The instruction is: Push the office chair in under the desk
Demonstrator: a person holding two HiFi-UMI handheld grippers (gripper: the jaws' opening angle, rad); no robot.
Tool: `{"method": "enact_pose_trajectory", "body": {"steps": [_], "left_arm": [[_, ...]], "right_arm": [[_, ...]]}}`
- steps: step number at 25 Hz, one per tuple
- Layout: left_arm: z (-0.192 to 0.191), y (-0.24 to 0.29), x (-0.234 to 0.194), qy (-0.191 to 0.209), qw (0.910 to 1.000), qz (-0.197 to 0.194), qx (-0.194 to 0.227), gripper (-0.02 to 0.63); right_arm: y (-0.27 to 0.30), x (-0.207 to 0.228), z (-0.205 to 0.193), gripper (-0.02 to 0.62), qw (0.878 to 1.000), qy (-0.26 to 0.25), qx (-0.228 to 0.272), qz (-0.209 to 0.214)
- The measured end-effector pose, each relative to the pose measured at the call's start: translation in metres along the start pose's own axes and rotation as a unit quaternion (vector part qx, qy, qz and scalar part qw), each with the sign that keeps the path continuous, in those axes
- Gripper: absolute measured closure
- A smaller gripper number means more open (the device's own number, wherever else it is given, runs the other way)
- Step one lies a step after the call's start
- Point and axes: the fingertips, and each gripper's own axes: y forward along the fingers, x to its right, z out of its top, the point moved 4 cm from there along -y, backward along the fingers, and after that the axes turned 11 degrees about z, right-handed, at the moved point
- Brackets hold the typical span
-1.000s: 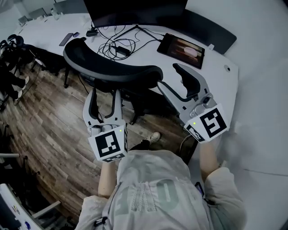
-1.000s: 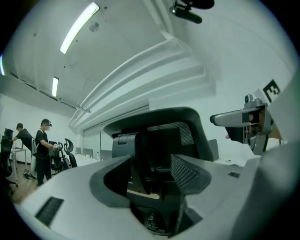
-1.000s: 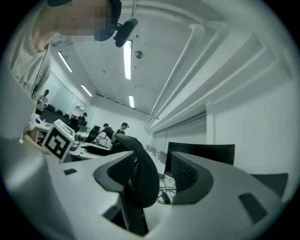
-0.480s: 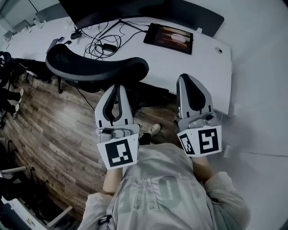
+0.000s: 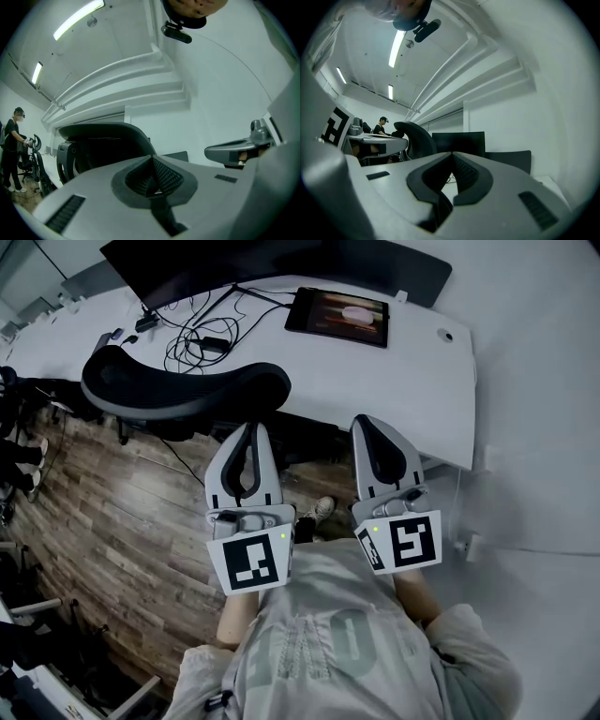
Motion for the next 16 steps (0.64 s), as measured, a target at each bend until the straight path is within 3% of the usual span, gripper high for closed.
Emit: {"method": "enact_pose_trajectory", "body": {"steps": [16], "left_arm": [[-0.004, -0.002, -0.008, 0.001, 0.9998, 0.016, -0.01, 0.586]], "right_arm": [[0.004, -0.003, -0.01, 0.575, 1.0, 0.004, -0.014, 0.015]]}}
